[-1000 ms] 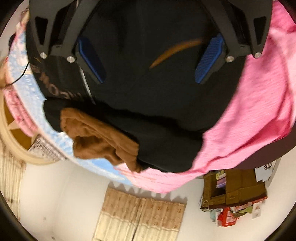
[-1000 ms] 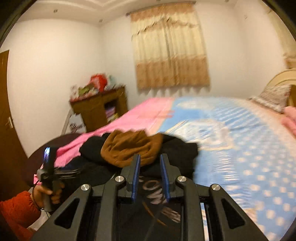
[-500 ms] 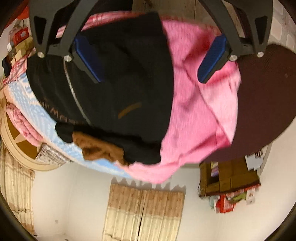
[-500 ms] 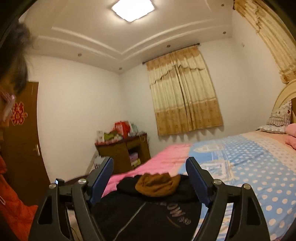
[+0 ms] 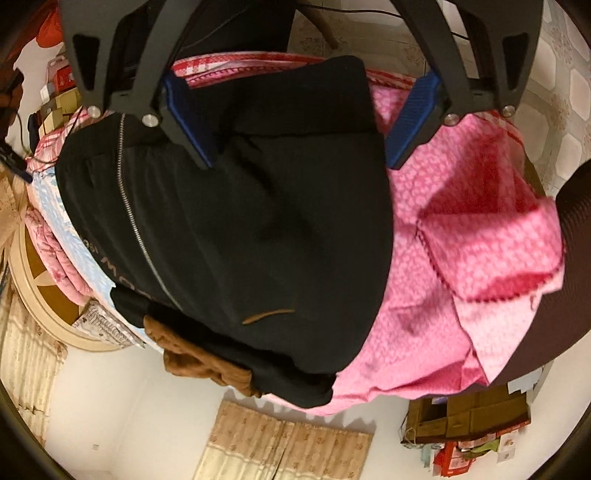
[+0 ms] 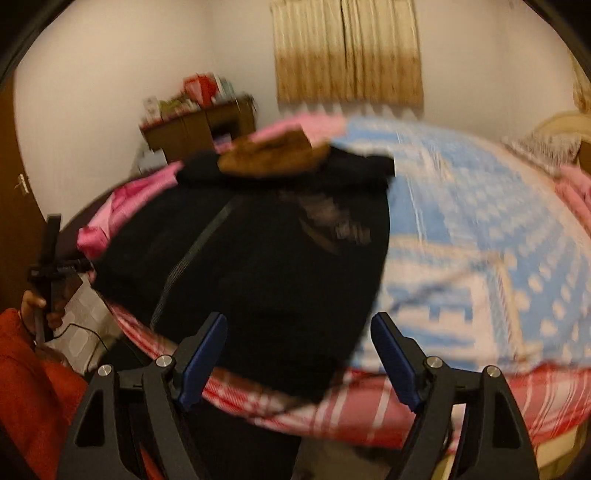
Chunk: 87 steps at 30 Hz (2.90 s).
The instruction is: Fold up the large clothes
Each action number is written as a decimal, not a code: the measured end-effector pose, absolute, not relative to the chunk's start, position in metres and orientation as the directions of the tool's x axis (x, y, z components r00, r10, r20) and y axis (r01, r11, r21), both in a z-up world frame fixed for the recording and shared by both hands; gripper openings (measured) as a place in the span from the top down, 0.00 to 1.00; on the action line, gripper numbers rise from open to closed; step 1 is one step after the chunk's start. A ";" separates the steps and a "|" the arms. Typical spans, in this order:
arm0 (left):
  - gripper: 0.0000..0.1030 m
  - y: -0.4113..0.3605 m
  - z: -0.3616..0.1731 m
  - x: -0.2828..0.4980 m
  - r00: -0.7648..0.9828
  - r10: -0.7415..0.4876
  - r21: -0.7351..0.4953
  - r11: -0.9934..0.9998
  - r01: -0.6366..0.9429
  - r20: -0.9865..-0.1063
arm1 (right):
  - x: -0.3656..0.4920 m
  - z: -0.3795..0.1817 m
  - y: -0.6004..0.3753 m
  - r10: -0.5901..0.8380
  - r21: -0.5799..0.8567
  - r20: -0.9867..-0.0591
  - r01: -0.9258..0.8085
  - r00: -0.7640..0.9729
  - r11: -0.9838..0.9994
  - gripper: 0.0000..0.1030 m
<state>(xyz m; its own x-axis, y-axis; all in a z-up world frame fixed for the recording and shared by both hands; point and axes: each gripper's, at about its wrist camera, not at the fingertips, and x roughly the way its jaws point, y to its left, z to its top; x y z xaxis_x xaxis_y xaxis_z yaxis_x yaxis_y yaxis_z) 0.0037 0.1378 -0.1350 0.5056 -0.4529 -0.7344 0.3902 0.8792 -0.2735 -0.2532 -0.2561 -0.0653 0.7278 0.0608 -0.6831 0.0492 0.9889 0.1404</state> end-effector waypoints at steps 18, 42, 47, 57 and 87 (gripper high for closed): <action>0.22 0.146 -0.149 -0.003 0.480 -0.509 -0.366 0.857 0.364 -0.714 | -0.213 -0.123 -0.273 0.159 0.277 -0.766 0.097 0.623 0.956 0.33; 0.80 0.127 -0.060 0.020 0.502 -0.661 -0.423 0.747 0.513 -0.558 | -0.173 -0.063 -0.302 0.514 0.648 -0.500 -0.093 0.697 0.756 0.75; 0.80 0.110 -0.038 0.055 0.481 -0.681 -0.437 0.728 0.529 -0.552 | -0.141 -0.045 -0.317 0.536 0.690 -0.437 -0.113 0.722 0.715 0.75; 0.74 0.067 -0.048 0.162 0.456 -0.534 -0.389 0.841 0.377 -0.712 | -0.046 -0.074 -0.364 0.352 0.705 -0.508 0.143 0.786 0.695 0.76; 0.48 0.023 -0.079 0.191 0.328 -0.591 -0.117 0.590 0.799 -0.737 | -0.011 -0.111 -0.380 0.329 0.690 -0.612 0.283 0.719 0.666 0.75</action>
